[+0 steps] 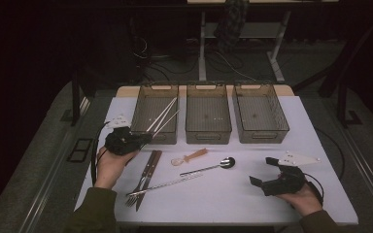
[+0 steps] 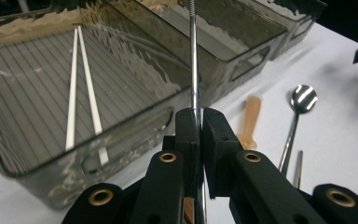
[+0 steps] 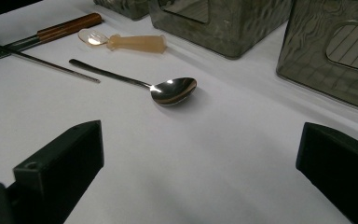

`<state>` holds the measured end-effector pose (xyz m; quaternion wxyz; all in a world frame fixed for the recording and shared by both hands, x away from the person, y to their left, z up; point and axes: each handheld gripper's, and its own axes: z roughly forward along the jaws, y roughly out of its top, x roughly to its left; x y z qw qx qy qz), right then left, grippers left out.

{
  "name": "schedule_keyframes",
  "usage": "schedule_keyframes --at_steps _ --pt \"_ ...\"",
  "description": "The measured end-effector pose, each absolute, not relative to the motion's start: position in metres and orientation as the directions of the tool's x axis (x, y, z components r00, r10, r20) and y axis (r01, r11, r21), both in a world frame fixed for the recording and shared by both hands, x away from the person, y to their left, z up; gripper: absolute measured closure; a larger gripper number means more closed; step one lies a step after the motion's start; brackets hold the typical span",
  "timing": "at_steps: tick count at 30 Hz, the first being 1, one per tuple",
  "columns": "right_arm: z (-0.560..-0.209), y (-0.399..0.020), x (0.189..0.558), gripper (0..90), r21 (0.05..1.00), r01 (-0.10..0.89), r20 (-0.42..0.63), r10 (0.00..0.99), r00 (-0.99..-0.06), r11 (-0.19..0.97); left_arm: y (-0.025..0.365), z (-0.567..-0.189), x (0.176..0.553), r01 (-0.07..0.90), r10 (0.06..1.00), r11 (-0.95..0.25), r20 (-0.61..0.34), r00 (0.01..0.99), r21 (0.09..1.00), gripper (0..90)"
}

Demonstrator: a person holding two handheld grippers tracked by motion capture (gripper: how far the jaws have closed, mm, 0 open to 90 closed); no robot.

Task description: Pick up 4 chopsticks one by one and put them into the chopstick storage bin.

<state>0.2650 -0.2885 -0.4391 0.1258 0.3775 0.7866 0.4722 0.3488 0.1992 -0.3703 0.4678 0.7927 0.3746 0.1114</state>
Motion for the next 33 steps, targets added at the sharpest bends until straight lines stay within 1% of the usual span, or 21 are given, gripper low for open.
schedule_keyframes --at_steps 18,27,33 --pt "-0.439 -0.289 0.265 0.4 0.842 0.475 0.169 0.711 -0.682 0.255 0.183 -0.342 0.4 0.499 0.749 -0.299 -0.124 0.65 0.814 84.7" --pt "-0.438 -0.29 0.265 0.4 0.844 0.478 0.18 0.71 -0.681 0.244 0.176 -0.337 0.43 0.515 0.773 -0.303 -0.11 0.625 0.802 84.7" --pt "-0.438 -0.291 0.265 0.3 0.848 0.475 0.185 0.708 -0.682 0.235 0.173 -0.341 0.451 0.535 0.8 -0.296 -0.101 0.592 0.792 84.7"
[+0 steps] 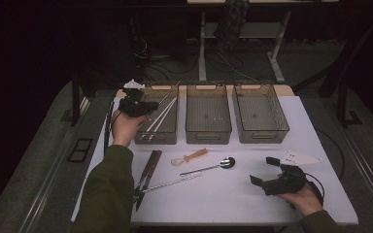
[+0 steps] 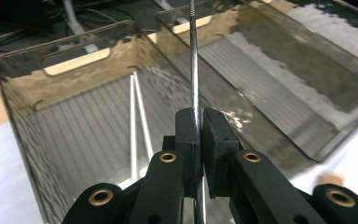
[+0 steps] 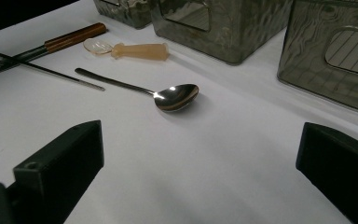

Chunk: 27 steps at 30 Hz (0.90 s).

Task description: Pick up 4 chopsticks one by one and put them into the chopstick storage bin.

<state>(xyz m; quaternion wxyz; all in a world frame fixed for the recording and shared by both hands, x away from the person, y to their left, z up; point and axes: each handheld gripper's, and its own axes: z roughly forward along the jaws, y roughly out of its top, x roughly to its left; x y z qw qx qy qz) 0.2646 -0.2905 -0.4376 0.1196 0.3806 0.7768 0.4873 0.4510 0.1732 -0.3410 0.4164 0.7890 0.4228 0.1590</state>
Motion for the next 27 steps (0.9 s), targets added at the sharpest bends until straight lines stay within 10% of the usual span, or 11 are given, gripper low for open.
schedule_keyframes --at_steps 19,27 --pt "-0.437 -0.291 0.264 0.4 0.851 0.473 0.191 0.702 -0.686 0.231 0.171 -0.377 0.486 0.659 0.867 -0.279 -0.112 0.486 0.699 84.3" --pt "-0.437 -0.291 0.264 0.4 0.85 0.472 0.188 0.702 -0.687 0.234 0.17 -0.371 0.482 0.623 0.844 -0.272 -0.13 0.521 0.733 66.3"
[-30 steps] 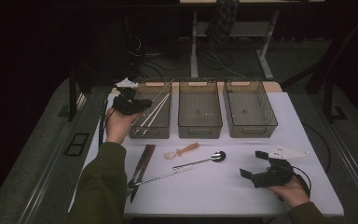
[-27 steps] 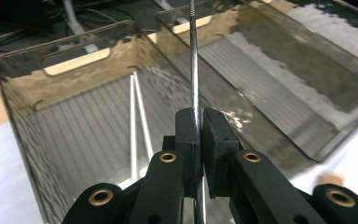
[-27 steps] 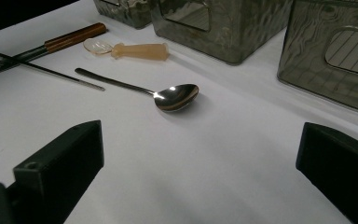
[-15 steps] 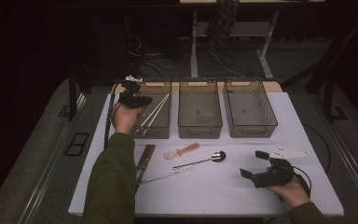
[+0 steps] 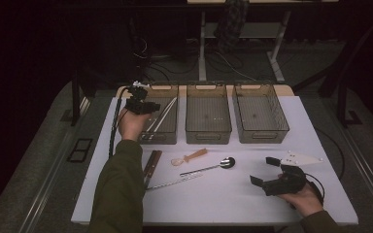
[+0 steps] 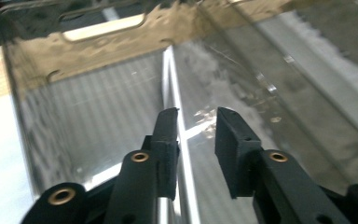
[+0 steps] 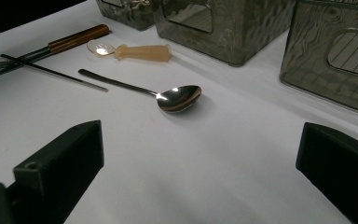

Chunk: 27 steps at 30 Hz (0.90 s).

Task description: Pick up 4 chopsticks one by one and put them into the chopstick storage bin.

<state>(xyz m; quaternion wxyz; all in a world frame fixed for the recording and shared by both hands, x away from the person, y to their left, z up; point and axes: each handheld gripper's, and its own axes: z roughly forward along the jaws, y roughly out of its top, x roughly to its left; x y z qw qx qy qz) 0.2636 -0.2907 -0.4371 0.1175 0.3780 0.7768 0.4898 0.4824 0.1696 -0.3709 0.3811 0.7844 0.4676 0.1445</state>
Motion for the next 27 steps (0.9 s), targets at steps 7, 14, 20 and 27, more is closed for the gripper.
schedule_keyframes --at_steps 7,14,20,27 --pt "-0.438 -0.29 0.264 0.4 0.848 0.472 0.184 0.704 -0.686 0.24 0.167 -0.358 0.468 0.568 0.773 -0.303 -0.151 0.616 0.765 56.1" --pt "-0.438 -0.289 0.264 0.4 0.845 0.476 0.181 0.706 -0.684 0.244 0.172 -0.342 0.442 0.514 0.737 -0.328 -0.126 0.664 0.792 50.1" --pt "-0.438 -0.29 0.264 0.3 0.845 0.476 0.18 0.708 -0.683 0.244 0.181 -0.337 0.408 0.48 0.689 -0.345 -0.13 0.713 0.807 43.8" --pt "-0.438 -0.289 0.264 0.4 0.844 0.473 0.173 0.707 -0.685 0.252 0.184 -0.346 0.366 0.443 0.628 -0.367 -0.134 0.767 0.818 40.3"
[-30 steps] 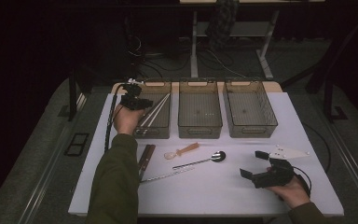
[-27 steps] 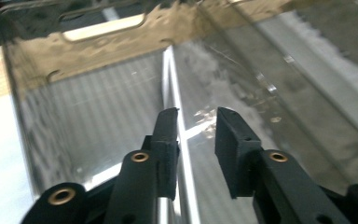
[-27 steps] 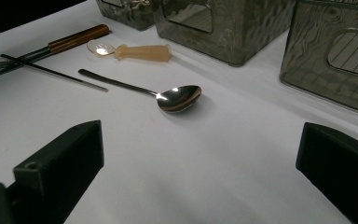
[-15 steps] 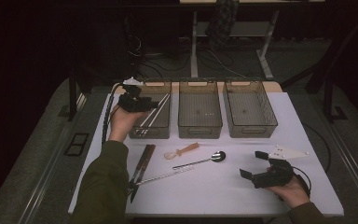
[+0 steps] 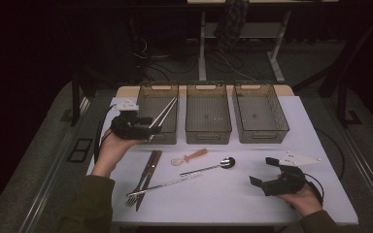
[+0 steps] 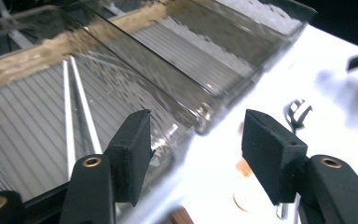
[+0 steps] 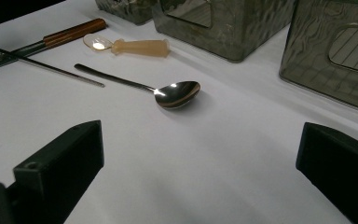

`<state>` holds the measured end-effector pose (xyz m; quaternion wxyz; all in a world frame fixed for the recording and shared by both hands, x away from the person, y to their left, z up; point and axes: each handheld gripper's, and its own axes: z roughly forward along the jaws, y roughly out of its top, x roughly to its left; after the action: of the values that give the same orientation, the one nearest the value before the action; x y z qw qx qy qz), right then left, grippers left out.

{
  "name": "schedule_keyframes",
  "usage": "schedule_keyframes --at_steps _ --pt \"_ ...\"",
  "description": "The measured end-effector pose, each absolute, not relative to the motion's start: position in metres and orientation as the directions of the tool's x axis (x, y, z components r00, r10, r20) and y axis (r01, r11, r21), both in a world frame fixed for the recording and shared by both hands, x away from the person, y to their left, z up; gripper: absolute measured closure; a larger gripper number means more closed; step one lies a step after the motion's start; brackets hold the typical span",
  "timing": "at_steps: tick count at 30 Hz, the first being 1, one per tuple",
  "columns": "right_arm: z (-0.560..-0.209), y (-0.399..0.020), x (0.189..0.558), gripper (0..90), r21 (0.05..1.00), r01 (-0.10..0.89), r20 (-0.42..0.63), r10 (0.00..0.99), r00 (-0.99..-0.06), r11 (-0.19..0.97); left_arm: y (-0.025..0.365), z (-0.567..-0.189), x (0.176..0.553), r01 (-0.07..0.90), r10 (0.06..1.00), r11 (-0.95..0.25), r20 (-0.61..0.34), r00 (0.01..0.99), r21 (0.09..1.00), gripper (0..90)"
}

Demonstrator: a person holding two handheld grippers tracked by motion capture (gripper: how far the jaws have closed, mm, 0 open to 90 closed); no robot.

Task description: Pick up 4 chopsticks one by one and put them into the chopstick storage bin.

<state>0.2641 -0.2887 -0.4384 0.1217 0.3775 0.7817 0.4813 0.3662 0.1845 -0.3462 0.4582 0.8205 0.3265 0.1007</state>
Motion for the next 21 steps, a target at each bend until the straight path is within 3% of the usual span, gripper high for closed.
schedule_keyframes --at_steps 11,21 --pt "-0.439 -0.288 0.264 0.4 0.841 0.478 0.174 0.709 -0.683 0.254 0.173 -0.371 0.32 0.395 0.552 -0.43 -0.11 0.827 0.812 37.9" --pt "-0.438 -0.289 0.262 0.4 0.845 0.473 0.172 0.71 -0.683 0.251 0.171 -0.4 0.29 0.386 0.516 -0.515 -0.083 0.853 0.765 53.6"
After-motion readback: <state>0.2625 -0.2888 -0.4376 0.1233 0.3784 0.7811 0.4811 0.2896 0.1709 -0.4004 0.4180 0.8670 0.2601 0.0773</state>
